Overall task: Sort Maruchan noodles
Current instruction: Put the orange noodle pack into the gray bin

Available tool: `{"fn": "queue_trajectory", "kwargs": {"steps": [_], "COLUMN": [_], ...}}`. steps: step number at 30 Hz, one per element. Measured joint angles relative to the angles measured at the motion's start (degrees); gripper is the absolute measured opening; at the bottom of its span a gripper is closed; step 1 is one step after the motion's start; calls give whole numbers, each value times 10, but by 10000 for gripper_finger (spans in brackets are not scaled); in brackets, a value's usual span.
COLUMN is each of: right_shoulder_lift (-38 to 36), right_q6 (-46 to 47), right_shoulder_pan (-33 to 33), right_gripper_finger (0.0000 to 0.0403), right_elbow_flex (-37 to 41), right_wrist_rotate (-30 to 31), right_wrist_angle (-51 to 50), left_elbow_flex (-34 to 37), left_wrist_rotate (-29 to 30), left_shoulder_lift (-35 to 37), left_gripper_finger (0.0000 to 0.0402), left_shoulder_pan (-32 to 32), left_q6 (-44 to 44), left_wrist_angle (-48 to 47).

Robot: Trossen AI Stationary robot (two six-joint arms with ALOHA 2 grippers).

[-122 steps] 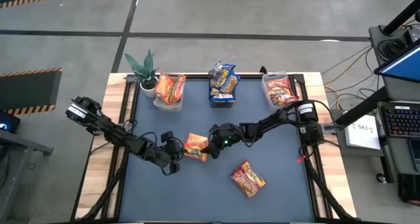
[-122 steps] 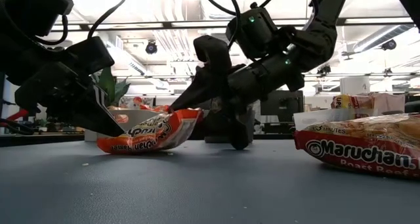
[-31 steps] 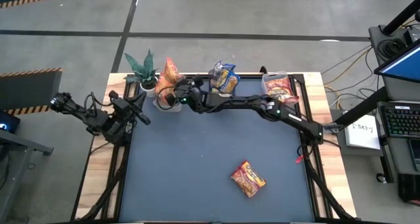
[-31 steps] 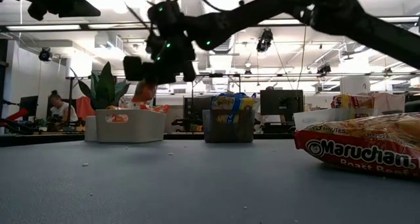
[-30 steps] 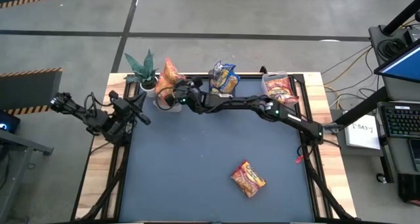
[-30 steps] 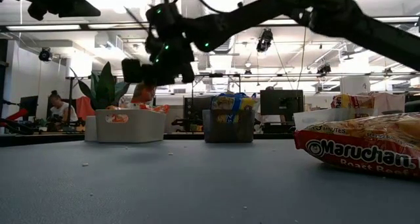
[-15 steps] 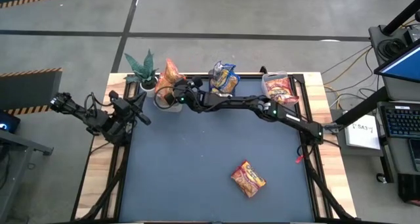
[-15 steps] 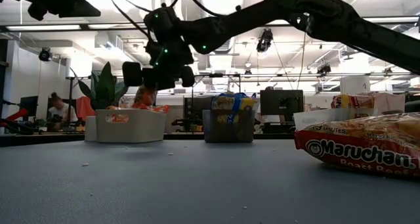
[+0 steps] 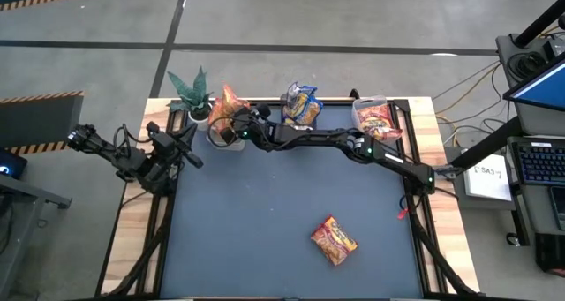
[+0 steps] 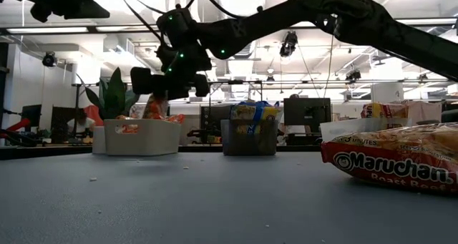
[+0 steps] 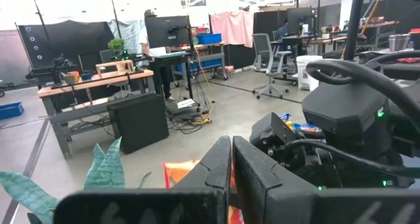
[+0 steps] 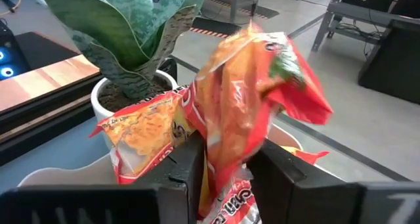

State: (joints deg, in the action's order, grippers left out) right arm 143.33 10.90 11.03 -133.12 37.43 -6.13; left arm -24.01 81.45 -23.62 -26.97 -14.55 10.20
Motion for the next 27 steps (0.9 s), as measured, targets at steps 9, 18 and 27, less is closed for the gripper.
{"fn": "queue_trajectory", "kwargs": {"steps": [9,18,27], "right_shoulder_lift": [0,0,-1], "right_q6": [-16,-19,9], "right_shoulder_pan": [-9,-19,-23], "right_gripper_finger": [122,146,126], "right_elbow_flex": [-1,-2,-2], "right_wrist_rotate": [-62,-79,-122], "right_wrist_angle": [7,4,-13], "left_elbow_flex": [0,0,-2], "left_wrist_rotate": [0,0,0], "left_shoulder_lift": [0,0,0], "left_gripper_finger": [0,0,0], "left_shoulder_pan": [0,0,0], "left_q6": [0,0,3], "left_wrist_angle": [0,0,1]}}
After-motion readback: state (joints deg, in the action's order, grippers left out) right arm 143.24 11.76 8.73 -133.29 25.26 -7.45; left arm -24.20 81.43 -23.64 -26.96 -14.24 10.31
